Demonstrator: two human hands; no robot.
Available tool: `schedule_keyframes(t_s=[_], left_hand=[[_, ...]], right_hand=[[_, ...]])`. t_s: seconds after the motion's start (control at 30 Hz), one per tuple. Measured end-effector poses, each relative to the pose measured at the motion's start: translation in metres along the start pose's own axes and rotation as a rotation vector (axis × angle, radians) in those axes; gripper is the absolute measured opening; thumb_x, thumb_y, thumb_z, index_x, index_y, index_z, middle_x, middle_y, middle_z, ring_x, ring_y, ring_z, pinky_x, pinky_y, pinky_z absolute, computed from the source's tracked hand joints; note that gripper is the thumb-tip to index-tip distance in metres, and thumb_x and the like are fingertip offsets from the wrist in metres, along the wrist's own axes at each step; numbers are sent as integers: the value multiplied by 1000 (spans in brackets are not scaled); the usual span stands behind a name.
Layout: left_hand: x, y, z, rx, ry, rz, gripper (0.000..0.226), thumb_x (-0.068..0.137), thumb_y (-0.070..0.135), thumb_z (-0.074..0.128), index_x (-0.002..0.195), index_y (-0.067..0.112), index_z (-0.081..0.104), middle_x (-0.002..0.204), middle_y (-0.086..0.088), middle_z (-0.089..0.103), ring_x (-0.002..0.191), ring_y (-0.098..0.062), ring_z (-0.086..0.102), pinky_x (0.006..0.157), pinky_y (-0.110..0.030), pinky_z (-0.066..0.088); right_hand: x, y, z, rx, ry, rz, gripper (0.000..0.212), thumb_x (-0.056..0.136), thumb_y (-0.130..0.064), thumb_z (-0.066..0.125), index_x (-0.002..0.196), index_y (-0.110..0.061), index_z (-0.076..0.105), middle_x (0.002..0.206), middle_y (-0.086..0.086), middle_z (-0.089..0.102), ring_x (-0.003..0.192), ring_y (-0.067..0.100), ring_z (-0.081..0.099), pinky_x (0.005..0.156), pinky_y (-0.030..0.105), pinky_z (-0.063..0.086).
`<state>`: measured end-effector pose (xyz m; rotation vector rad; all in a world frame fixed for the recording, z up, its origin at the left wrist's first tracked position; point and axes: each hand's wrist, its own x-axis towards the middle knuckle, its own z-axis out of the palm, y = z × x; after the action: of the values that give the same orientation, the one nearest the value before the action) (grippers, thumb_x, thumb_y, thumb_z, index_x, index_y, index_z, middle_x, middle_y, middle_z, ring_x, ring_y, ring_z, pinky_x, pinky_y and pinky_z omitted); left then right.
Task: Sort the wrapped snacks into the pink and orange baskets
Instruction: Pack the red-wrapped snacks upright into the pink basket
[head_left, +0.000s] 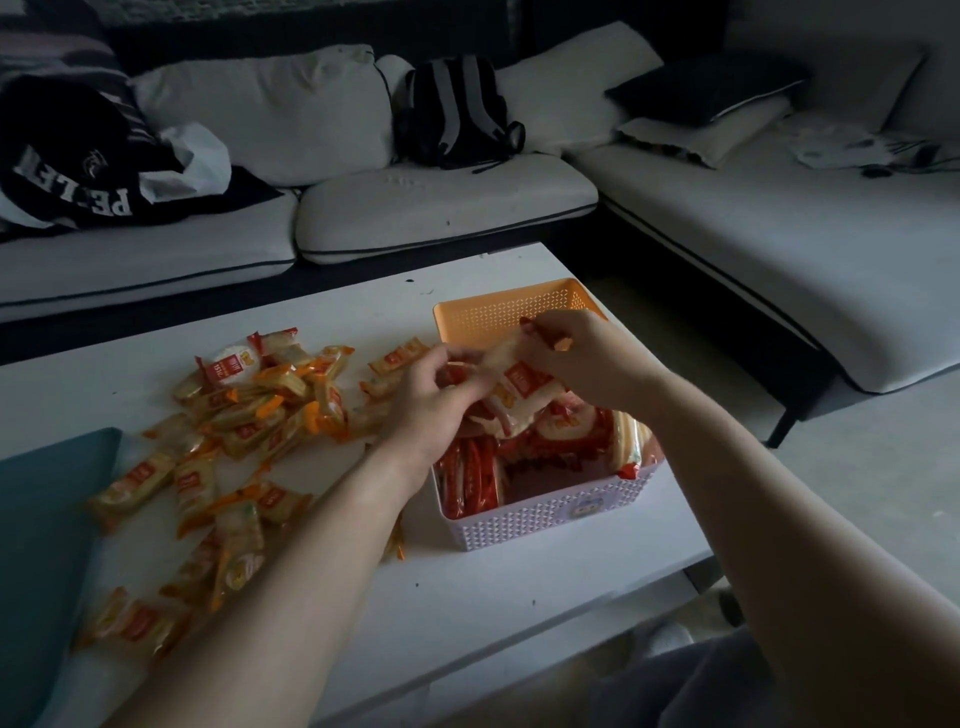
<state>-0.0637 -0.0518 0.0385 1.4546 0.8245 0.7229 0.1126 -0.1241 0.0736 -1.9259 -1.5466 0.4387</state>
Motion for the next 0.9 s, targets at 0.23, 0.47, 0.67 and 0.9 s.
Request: schedule_keyframes(t_s=[0.23, 0.47, 0.67, 0.9], left_hand=[[19, -20, -3, 588, 48, 129, 24, 100, 30, 62, 123, 26, 64, 117, 6, 67, 113, -19, 63, 79, -28, 51], [45, -36, 14, 1064, -11, 18, 96, 76, 67, 75, 152, 29, 32, 149, -4, 51, 131, -28, 52, 102, -49, 49], [42, -19, 3, 867, 60, 10, 59, 85, 34, 78, 137, 17, 55, 129, -5, 60, 105, -21, 60, 79, -32, 51], [24, -17, -34, 256, 264, -225, 36, 86, 20, 77, 117, 16, 59, 103, -5, 69, 89, -22, 69, 78, -38, 61]], right_hand=[[-8, 19, -27, -43, -169, -130, 24, 93, -11, 70, 113, -24, 72, 104, -15, 67, 93, -2, 63, 74, 9, 49], [-17, 19, -4, -185, -277, -128, 30, 90, -5, 71, 114, -22, 74, 109, -11, 67, 96, 4, 65, 77, 12, 54], [-14, 10, 8, -272, -251, -185, 31, 87, -6, 72, 113, -24, 75, 111, -11, 67, 96, 4, 59, 74, 13, 49], [-21, -11, 17, -448, -164, -299, 36, 91, -6, 67, 115, -32, 73, 121, -9, 59, 102, 9, 58, 78, 24, 57]])
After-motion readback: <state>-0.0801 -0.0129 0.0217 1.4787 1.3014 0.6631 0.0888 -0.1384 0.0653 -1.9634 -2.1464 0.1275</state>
